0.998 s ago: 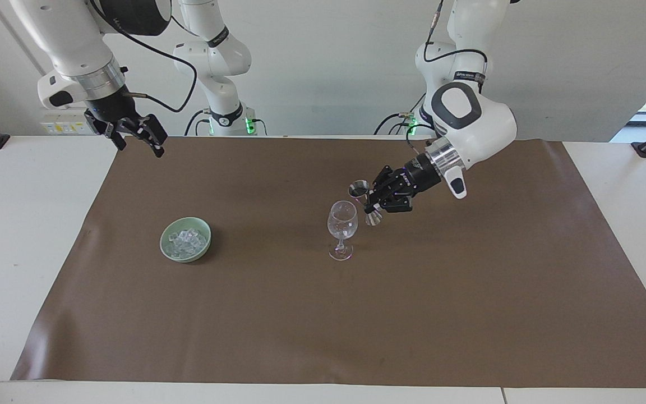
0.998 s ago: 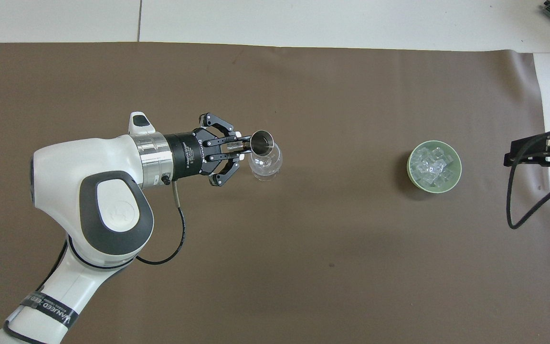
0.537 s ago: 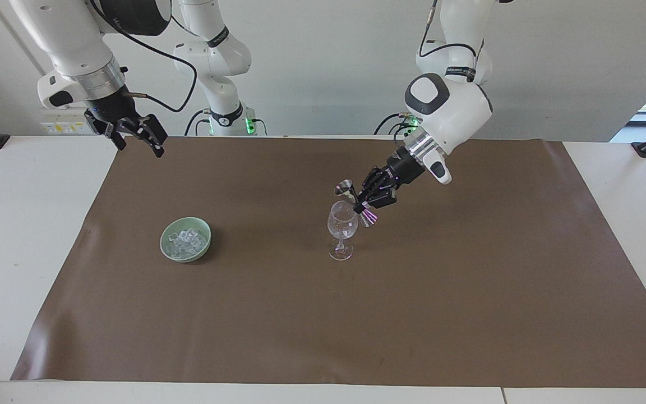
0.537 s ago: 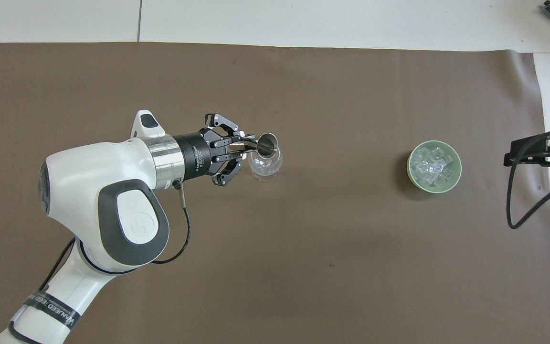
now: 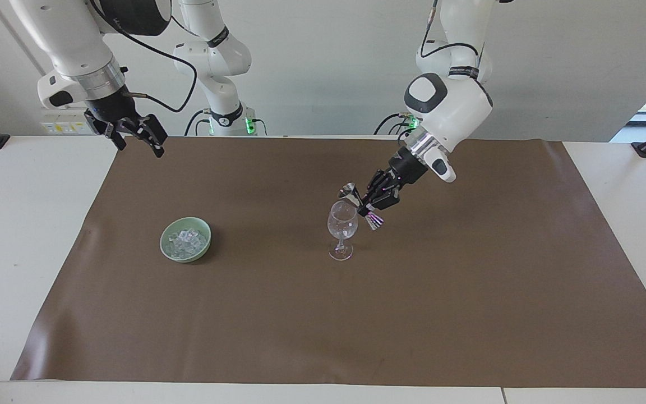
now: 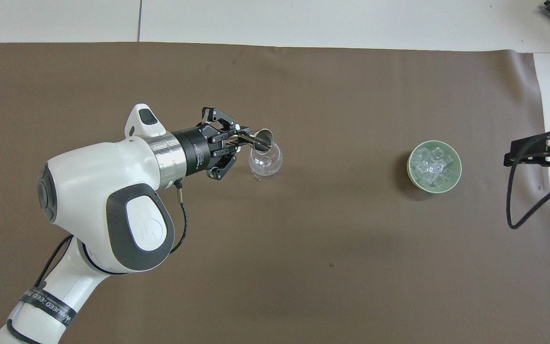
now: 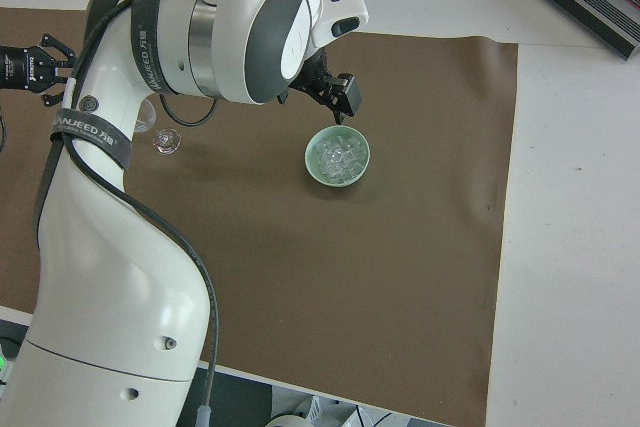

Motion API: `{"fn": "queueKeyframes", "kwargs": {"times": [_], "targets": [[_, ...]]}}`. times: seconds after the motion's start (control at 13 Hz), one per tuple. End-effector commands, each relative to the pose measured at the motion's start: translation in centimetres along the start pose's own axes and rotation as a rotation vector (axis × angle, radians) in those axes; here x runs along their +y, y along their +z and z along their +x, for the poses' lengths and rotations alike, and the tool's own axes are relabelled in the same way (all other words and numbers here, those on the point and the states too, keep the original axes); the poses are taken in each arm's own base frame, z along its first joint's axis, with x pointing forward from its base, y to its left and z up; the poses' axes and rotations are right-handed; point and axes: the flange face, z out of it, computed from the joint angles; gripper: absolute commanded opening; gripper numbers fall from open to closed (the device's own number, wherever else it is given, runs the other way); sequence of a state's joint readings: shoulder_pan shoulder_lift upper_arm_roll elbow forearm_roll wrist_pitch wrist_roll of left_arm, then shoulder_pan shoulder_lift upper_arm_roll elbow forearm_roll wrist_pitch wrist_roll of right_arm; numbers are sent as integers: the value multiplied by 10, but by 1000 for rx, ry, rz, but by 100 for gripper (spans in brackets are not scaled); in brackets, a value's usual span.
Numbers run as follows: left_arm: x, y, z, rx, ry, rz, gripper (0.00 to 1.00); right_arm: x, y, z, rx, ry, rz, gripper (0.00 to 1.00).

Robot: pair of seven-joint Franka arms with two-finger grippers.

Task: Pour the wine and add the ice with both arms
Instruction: 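Position the jigger mouth over the clear glass with the left gripper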

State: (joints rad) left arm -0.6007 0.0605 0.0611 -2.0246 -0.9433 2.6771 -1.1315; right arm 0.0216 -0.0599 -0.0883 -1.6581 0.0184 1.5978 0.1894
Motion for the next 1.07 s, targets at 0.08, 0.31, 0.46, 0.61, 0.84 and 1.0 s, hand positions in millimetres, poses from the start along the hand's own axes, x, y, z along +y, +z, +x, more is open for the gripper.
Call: {"fn": "queueKeyframes", "kwargs": {"times": [0.08, 0.31, 0.46, 0.61, 0.84, 1.0], "targets": [[-4, -2, -19, 44, 91, -31, 0, 1, -1, -3, -7, -12, 23, 100], [-3, -1, -22, 79, 174, -17, 0, 1, -1, -3, -7, -12, 23, 100], [-3, -1, -23, 92, 211, -10, 0, 1, -1, -3, -7, -12, 23, 100], [-2, -1, -24, 109, 249, -3, 0, 1, -1, -3, -7, -12, 23, 100], [3, -5, -17, 118, 247, -12, 0, 1, -1, -3, -7, -12, 23, 100], [7, -7, -18, 128, 269, -17, 0, 1, -1, -3, -7, -12, 23, 100]]}}
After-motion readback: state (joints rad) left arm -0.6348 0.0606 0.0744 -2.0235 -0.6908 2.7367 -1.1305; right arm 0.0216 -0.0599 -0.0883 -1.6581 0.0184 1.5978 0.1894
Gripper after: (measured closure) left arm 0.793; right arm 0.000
